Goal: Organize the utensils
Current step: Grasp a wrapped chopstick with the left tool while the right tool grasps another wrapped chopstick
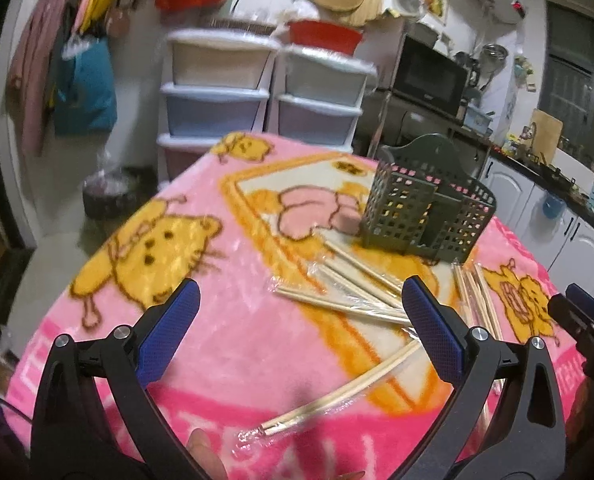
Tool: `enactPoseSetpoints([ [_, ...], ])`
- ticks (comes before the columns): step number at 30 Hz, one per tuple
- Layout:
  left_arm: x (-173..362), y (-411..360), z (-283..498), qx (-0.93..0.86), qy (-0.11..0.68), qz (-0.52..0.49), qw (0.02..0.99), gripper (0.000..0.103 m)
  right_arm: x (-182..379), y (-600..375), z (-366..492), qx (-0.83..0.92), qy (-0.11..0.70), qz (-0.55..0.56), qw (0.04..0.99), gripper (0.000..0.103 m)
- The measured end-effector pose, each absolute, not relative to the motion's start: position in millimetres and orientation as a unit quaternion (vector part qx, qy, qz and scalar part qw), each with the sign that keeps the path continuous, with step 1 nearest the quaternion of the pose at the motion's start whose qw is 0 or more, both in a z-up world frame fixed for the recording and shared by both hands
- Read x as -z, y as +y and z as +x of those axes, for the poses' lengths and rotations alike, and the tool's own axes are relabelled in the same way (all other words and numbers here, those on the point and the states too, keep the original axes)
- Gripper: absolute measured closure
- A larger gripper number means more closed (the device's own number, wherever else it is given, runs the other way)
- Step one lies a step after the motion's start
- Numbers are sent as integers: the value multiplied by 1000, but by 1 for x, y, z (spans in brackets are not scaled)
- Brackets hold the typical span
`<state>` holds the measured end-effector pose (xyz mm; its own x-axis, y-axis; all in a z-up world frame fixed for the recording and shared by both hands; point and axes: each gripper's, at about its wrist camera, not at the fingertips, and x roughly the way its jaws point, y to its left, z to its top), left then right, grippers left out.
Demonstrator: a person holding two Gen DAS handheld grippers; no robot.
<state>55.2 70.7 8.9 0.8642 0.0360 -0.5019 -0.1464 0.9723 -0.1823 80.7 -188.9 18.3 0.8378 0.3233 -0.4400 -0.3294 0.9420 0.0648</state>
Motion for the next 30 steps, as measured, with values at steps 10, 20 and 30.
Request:
enactPoseSetpoints([
  [10, -12, 77, 89, -55, 289, -104, 950, 9, -22, -198, 125, -160, 286, -8, 945, 6],
  [20, -3, 76, 127, 6, 351, -123, 928, 9, -10, -220, 183, -117, 359, 2, 926, 6],
  [30, 34, 97, 145, 25, 433, -213, 875, 22, 9, -236, 238, -123, 423, 48, 896, 8],
])
